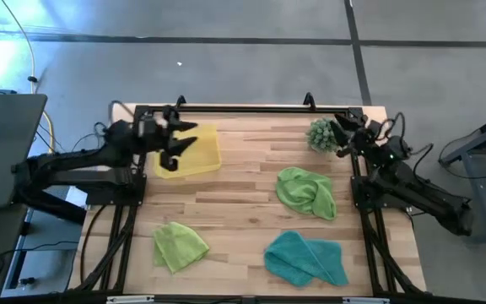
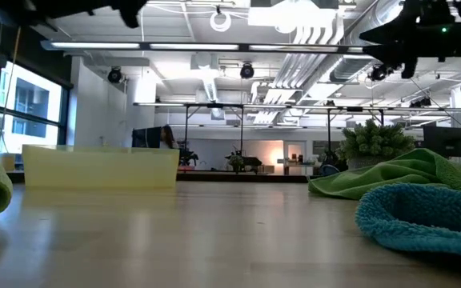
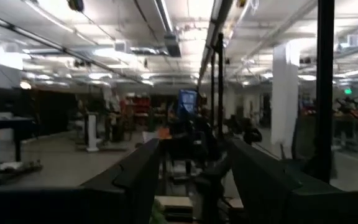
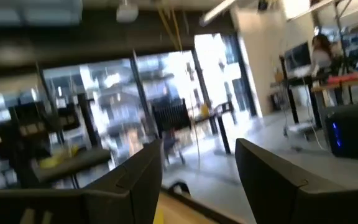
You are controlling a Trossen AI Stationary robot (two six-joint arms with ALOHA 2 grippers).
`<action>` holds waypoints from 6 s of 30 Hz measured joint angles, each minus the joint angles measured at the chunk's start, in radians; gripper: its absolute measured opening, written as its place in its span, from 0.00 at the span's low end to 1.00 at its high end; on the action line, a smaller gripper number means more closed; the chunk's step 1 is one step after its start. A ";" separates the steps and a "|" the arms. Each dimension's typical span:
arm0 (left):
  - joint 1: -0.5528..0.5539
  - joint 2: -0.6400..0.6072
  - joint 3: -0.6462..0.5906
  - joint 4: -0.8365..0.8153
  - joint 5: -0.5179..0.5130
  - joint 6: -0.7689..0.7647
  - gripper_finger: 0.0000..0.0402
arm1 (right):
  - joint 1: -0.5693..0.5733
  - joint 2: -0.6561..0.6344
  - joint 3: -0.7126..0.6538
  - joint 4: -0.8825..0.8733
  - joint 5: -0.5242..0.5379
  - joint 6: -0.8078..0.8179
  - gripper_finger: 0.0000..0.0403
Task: Roll microfiber towels into tight, uniform cylinder then place into a basket
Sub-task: Fold the green microfiber towel
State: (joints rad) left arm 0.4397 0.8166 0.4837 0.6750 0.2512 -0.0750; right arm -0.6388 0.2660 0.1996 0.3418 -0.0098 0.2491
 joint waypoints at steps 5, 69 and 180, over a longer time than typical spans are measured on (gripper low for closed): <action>-0.066 0.189 0.102 0.002 0.000 -0.019 0.46 | 0.000 0.179 0.158 -0.230 -0.072 -0.027 0.48; -0.345 0.588 0.261 -0.002 -0.120 -0.158 0.46 | 0.570 1.070 0.538 -1.276 0.002 0.239 0.04; -0.589 0.921 0.521 -0.250 -1.080 0.244 0.00 | 0.573 1.217 0.932 -0.889 0.062 -0.212 0.00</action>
State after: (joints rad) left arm -0.1497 1.7375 1.0042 0.4250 -0.8290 0.1689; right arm -0.0662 1.4830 1.1314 -0.5467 0.0525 0.0372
